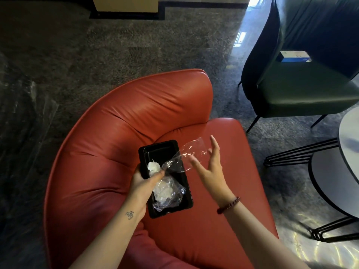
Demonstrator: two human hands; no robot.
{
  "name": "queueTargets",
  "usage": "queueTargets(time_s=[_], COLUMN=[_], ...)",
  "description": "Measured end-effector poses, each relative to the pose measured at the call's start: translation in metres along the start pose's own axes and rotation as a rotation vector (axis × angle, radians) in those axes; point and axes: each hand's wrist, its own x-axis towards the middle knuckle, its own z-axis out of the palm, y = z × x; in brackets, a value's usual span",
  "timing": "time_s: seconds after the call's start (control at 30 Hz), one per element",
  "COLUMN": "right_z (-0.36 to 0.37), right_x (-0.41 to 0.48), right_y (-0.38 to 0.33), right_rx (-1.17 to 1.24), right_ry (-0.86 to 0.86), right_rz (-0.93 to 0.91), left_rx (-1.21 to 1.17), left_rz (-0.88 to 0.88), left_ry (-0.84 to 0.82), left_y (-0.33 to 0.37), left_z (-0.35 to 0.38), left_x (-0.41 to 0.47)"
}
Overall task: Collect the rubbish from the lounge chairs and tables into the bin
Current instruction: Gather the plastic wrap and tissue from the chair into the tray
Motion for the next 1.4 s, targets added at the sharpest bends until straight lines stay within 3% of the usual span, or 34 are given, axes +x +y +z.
queueTargets(time_s=[0.07,0.17,0.3,0.4,0.47,0.6,0.77,1.03,1.13,1.23,1.4], right_z=[-0.004,-0.003,0.002,0.006,0.009,0.014,0.018,0.021,0.023,0.024,0.026], right_x=[0.009,0.005,-0.019,-0.034,-0.042,-0.053,-0.051,-0.049,-0.047,-0.046,-0.052], right_y=[0.0,-0.002,-0.012,-0.011,-0.005,0.004,0.006,0.008,0.008,0.011,0.018], right_rx=[0.306,0.277,-0.179,-0.566,-0.744,-0.894,-1.04,-0.946,-0.859,-0.88,-0.811], right_ry=[-0.106,-0.098,0.088,-0.036,-0.179,-0.327,-0.282,-0.077,0.005,0.011,0.037], right_rz=[0.176,0.126,-0.409,-0.761,-0.836,-0.731,-0.69,-0.732,-0.649,-0.641,-0.581], left_rx=[0.021,0.046,0.054,0.005,-0.069,-0.117,-0.117,-0.007,0.036,0.166,0.167], left_rz=[-0.007,-0.026,-0.026,-0.048,-0.068,-0.125,-0.096,-0.014,-0.016,-0.005,0.0], left_ry=[-0.016,-0.024,-0.033,0.01,0.025,-0.09,-0.213,-0.085,-0.051,-0.104,-0.203], left_y=[0.0,-0.001,-0.003,-0.002,0.001,0.008,0.013,0.002,-0.006,-0.012,-0.016], left_z=[0.0,-0.001,-0.001,0.002,0.003,0.0,0.0,0.005,0.003,-0.001,0.004], left_x=[-0.001,-0.001,-0.003,-0.006,-0.008,-0.01,-0.015,-0.012,-0.007,-0.005,-0.012])
